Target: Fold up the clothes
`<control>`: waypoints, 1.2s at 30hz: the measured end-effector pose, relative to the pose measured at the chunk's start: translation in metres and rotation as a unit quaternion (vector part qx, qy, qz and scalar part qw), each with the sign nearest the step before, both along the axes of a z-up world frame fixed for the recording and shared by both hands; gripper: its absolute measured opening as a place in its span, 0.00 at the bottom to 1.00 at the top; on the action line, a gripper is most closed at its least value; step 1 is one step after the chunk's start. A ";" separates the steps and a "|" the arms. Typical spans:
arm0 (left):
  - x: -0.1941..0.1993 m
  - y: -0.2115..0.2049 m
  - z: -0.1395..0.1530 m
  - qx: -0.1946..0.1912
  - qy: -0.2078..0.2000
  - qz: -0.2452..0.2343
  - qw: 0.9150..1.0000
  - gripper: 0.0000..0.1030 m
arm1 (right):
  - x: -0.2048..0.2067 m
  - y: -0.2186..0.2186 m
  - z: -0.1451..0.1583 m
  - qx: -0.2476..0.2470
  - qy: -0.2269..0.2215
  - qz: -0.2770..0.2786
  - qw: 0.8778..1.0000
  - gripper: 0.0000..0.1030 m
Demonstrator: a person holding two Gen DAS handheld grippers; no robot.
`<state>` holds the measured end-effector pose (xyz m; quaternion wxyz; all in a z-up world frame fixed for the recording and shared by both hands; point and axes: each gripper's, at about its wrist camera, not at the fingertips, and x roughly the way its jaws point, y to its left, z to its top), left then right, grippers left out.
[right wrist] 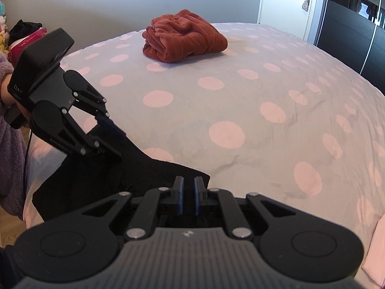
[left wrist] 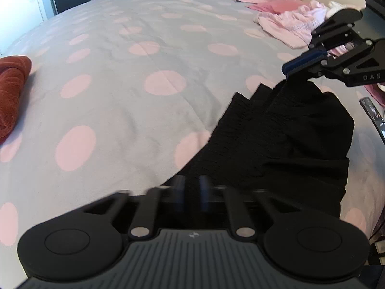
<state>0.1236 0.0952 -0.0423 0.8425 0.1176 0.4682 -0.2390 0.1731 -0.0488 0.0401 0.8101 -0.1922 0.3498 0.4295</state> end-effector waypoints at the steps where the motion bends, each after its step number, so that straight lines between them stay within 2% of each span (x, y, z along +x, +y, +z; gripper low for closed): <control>1: -0.002 0.002 0.004 -0.009 -0.003 0.001 1.000 0.00 | 0.001 -0.001 0.000 0.000 0.000 -0.002 1.000 0.11; 7: -0.023 0.010 0.036 -0.041 -0.042 0.004 0.998 0.00 | -0.001 -0.005 0.009 0.032 -0.032 -0.010 0.999 0.10; 10: -0.023 0.017 0.036 -0.055 -0.046 0.016 0.997 0.00 | -0.005 -0.008 0.015 0.076 -0.051 0.002 0.996 0.10; 12: -0.021 0.019 0.035 -0.058 -0.049 0.022 0.997 0.00 | -0.004 -0.006 0.015 0.083 -0.062 0.004 0.995 0.11; 14: -0.018 0.017 0.034 -0.072 -0.039 0.012 0.997 0.15 | -0.003 -0.001 0.015 0.086 -0.068 0.009 0.994 0.10; 15: -0.018 0.014 0.033 -0.073 -0.042 0.005 0.996 0.37 | -0.002 0.001 0.015 0.089 -0.067 0.013 0.994 0.10; 16: -0.018 0.009 0.031 -0.064 -0.049 -0.006 0.997 0.48 | -0.001 0.004 0.015 0.085 -0.069 0.016 0.994 0.10; 19: -0.017 -0.007 0.019 -0.038 -0.049 -0.046 0.997 0.45 | 0.001 0.011 0.012 0.062 -0.073 0.020 0.995 0.10; 24: -0.011 -0.016 -0.006 0.002 -0.031 -0.066 0.997 0.44 | 0.003 0.012 0.002 0.048 -0.060 0.018 0.997 0.10; 29: -0.010 -0.017 -0.025 0.014 -0.013 -0.069 0.997 0.43 | 0.006 0.011 -0.005 0.044 -0.045 0.020 0.998 0.11; 32: -0.007 -0.015 -0.026 0.007 -0.006 -0.060 0.998 0.39 | 0.008 0.012 -0.009 0.040 -0.038 0.022 0.998 0.11; 36: -0.002 -0.012 -0.022 0.006 -0.007 -0.063 0.998 0.27 | 0.009 0.014 -0.014 0.026 -0.035 0.022 0.999 0.11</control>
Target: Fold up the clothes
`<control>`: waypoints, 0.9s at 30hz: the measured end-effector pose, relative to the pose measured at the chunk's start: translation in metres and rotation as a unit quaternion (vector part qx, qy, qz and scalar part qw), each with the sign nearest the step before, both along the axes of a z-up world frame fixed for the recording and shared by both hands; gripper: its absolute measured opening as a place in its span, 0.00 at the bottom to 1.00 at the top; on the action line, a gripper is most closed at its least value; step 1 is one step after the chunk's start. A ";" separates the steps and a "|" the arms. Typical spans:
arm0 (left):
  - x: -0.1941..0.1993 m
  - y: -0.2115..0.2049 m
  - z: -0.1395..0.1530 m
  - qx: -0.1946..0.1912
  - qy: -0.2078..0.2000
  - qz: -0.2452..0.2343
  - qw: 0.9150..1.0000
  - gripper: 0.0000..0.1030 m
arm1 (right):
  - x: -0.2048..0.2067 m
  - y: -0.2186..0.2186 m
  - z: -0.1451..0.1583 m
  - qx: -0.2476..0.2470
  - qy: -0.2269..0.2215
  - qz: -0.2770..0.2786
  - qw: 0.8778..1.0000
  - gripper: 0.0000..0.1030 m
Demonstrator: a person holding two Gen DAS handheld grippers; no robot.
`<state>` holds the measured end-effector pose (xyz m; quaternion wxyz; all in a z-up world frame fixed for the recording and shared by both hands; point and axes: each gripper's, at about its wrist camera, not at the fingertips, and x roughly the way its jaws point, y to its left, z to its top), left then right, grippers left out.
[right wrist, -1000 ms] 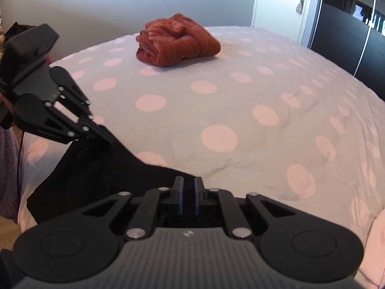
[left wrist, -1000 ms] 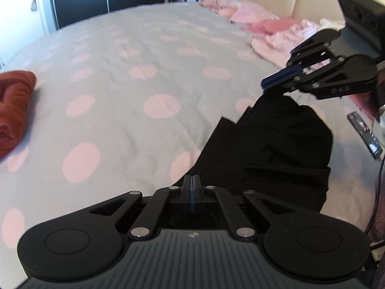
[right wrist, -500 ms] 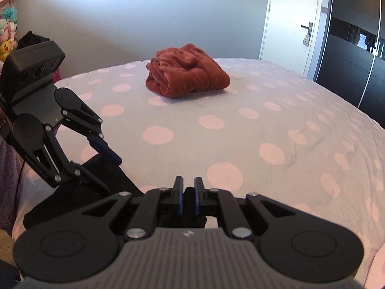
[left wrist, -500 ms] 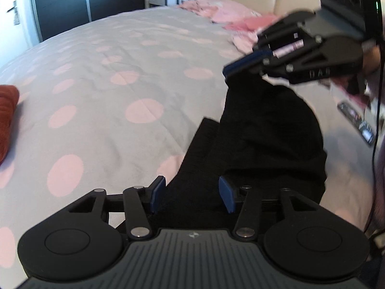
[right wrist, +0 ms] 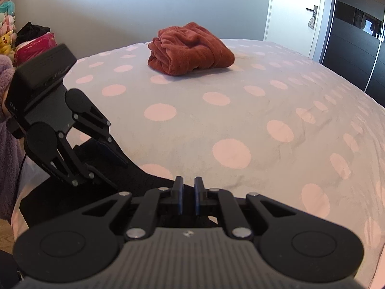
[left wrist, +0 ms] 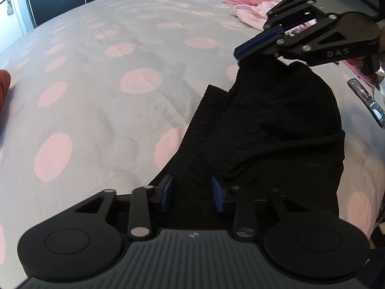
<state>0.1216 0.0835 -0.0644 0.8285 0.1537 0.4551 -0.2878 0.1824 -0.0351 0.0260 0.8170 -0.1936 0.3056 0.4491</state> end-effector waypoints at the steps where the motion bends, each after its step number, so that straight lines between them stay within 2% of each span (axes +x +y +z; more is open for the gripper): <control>1: -0.001 -0.002 0.002 0.006 -0.008 -0.006 1.000 0.26 | 0.001 -0.001 0.000 -0.003 0.000 -0.003 1.000 0.11; 3: -0.006 -0.005 0.006 0.018 -0.026 -0.015 0.999 0.24 | 0.003 -0.002 -0.001 -0.009 0.000 -0.009 1.000 0.11; 4: -0.007 -0.006 0.010 0.020 -0.034 -0.015 0.999 0.14 | 0.004 -0.002 -0.001 -0.012 0.001 -0.012 1.000 0.11; 6: -0.009 -0.003 0.019 0.023 -0.040 -0.004 0.999 0.10 | 0.005 -0.005 -0.001 -0.016 -0.001 -0.019 1.000 0.11; 9: -0.014 0.004 0.034 0.025 -0.045 0.017 0.999 0.09 | 0.003 -0.008 0.001 -0.007 -0.008 -0.020 1.000 0.11; 12: -0.009 0.013 0.039 0.018 -0.022 0.050 0.998 0.09 | 0.002 -0.006 0.001 0.003 -0.014 -0.021 1.000 0.11; 14: -0.003 0.015 0.034 0.029 -0.014 0.058 0.998 0.09 | 0.002 0.002 -0.006 0.001 -0.022 -0.026 0.999 0.11; 18: 0.011 0.014 0.013 0.049 -0.003 0.078 0.996 0.20 | 0.006 0.023 -0.028 -0.029 -0.030 -0.033 0.999 0.11; 20: 0.017 0.014 0.006 0.054 -0.008 0.085 0.995 0.30 | 0.011 0.030 -0.039 -0.042 -0.025 -0.035 0.998 0.11; 22: 0.023 0.012 0.000 0.057 -0.011 0.094 0.994 0.47 | 0.016 0.033 -0.049 -0.053 -0.021 -0.040 0.998 0.11; 27: 0.034 0.022 -0.003 0.016 0.011 0.143 0.990 0.54 | 0.030 0.034 -0.066 -0.052 0.008 -0.058 0.997 0.12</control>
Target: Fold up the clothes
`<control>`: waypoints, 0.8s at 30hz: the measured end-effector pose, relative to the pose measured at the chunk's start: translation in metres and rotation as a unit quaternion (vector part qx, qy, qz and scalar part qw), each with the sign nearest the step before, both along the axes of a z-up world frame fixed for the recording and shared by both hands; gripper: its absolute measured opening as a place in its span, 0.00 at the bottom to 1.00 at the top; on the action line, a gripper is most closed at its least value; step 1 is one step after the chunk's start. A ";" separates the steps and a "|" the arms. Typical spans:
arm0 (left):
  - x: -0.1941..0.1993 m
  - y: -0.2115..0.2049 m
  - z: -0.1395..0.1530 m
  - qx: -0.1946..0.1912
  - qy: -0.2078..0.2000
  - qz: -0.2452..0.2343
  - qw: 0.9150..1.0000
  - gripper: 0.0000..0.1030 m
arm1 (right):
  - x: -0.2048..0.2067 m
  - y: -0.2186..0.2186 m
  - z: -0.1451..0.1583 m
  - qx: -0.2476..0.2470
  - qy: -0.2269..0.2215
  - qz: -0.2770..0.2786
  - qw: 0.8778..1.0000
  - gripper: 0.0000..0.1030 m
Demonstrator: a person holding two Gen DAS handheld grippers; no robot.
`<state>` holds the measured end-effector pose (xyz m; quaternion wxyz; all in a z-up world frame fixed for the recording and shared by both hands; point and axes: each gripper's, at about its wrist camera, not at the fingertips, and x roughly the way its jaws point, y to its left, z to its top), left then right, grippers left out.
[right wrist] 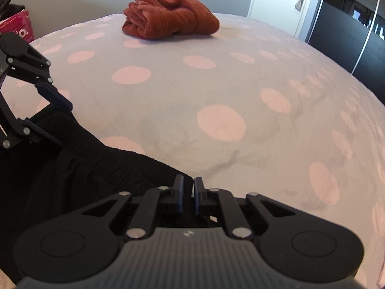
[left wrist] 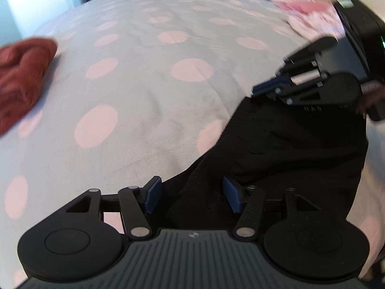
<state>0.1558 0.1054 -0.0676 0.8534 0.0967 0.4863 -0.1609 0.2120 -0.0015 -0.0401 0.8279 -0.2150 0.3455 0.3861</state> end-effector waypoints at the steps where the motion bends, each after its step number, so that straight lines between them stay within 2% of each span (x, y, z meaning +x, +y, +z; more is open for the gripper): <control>1: 0.001 0.003 0.003 -0.011 -0.001 0.011 1.000 0.54 | 0.003 -0.003 0.003 0.010 0.008 -0.010 1.000 0.13; 2: 0.001 0.006 0.006 -0.022 -0.003 0.021 1.000 0.55 | 0.006 -0.006 0.006 0.021 0.017 -0.020 0.999 0.16; 4: -0.004 0.013 0.014 -0.035 -0.011 0.044 0.998 0.57 | 0.010 -0.016 0.018 0.048 0.027 -0.041 0.998 0.33; 8: -0.021 0.032 0.028 -0.084 -0.005 0.078 0.993 0.57 | 0.014 -0.045 0.039 0.096 0.052 -0.067 0.992 0.34; 13: -0.050 0.044 0.021 -0.169 0.033 0.129 0.976 0.57 | 0.015 -0.068 0.036 0.126 0.154 -0.067 0.978 0.35; 14: -0.050 0.042 0.017 -0.172 0.042 0.135 0.975 0.57 | 0.014 -0.068 0.030 0.125 0.169 -0.069 0.975 0.35; 16: -0.057 0.035 0.011 -0.163 0.054 0.142 0.975 0.57 | 0.013 -0.066 0.018 0.121 0.196 -0.074 0.970 0.43; 20: -0.061 0.026 0.004 -0.149 0.057 0.134 0.978 0.54 | 0.011 -0.058 0.006 0.125 0.205 -0.076 0.968 0.43; 22: -0.059 0.027 0.000 -0.142 0.063 0.134 0.979 0.39 | 0.010 -0.055 0.006 0.119 0.200 -0.072 0.970 0.40; 24: -0.061 0.031 -0.001 -0.145 0.068 0.143 0.977 0.30 | 0.008 -0.054 0.006 0.107 0.198 -0.072 0.972 0.36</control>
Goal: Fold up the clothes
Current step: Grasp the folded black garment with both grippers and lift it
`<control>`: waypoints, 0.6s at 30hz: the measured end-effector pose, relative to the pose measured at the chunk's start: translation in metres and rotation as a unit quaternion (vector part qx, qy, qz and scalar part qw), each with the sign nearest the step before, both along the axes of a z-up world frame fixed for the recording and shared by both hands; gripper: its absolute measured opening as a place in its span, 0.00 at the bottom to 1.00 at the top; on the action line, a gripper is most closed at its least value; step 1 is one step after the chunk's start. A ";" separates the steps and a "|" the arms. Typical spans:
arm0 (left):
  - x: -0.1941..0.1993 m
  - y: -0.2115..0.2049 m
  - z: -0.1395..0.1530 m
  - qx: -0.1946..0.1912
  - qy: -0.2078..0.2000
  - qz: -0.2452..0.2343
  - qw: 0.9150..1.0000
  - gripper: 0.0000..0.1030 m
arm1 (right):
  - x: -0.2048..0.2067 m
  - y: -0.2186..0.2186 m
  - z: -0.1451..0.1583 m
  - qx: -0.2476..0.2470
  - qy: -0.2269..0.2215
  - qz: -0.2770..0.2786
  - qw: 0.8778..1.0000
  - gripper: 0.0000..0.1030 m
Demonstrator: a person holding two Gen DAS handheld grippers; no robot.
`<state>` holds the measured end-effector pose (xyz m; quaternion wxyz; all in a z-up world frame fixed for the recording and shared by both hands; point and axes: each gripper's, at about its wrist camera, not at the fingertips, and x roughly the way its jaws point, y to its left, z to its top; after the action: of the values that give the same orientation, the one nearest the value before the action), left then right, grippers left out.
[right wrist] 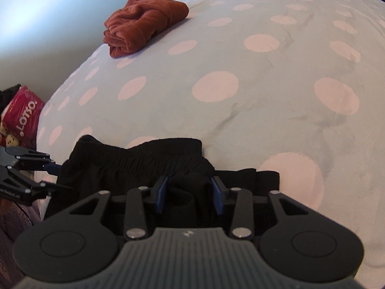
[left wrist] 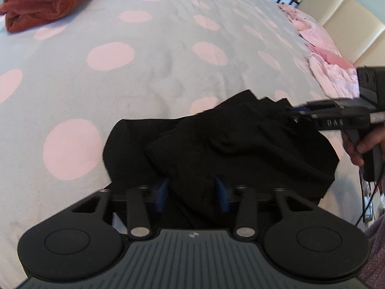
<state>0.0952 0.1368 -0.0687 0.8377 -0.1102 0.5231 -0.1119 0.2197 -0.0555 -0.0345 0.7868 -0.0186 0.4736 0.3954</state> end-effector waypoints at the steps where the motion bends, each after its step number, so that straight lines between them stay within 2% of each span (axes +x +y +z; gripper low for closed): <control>1: -0.001 0.001 0.001 -0.003 0.000 0.000 1.000 0.28 | -0.001 -0.002 -0.001 -0.003 0.003 -0.002 1.000 0.35; 5: -0.004 0.002 0.004 -0.009 -0.004 -0.003 1.000 0.21 | -0.007 -0.010 -0.004 -0.013 0.016 -0.008 1.000 0.35; 7: -0.007 -0.001 0.005 -0.004 -0.009 -0.007 1.000 0.15 | -0.011 -0.012 -0.002 -0.004 0.012 -0.010 1.000 0.14; 8: -0.008 -0.001 0.007 -0.003 -0.013 -0.007 1.000 0.14 | -0.013 -0.013 0.000 0.000 0.006 -0.011 1.000 0.10; 11: -0.013 -0.003 0.015 -0.001 -0.027 -0.007 1.000 0.12 | -0.022 -0.012 0.017 -0.005 -0.019 -0.001 1.000 0.08; 15: -0.017 -0.010 0.019 -0.004 -0.039 -0.023 0.999 0.11 | -0.035 -0.021 0.039 -0.021 -0.029 -0.006 0.999 0.07; 18: -0.013 -0.017 0.014 -0.003 -0.034 -0.028 0.999 0.11 | -0.042 -0.034 0.040 -0.034 -0.031 -0.024 0.999 0.07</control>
<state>0.0819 0.1202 -0.0542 0.8511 -0.0943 0.4968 -0.1410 0.1774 -0.0890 0.0055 0.8092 -0.0458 0.4628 0.3591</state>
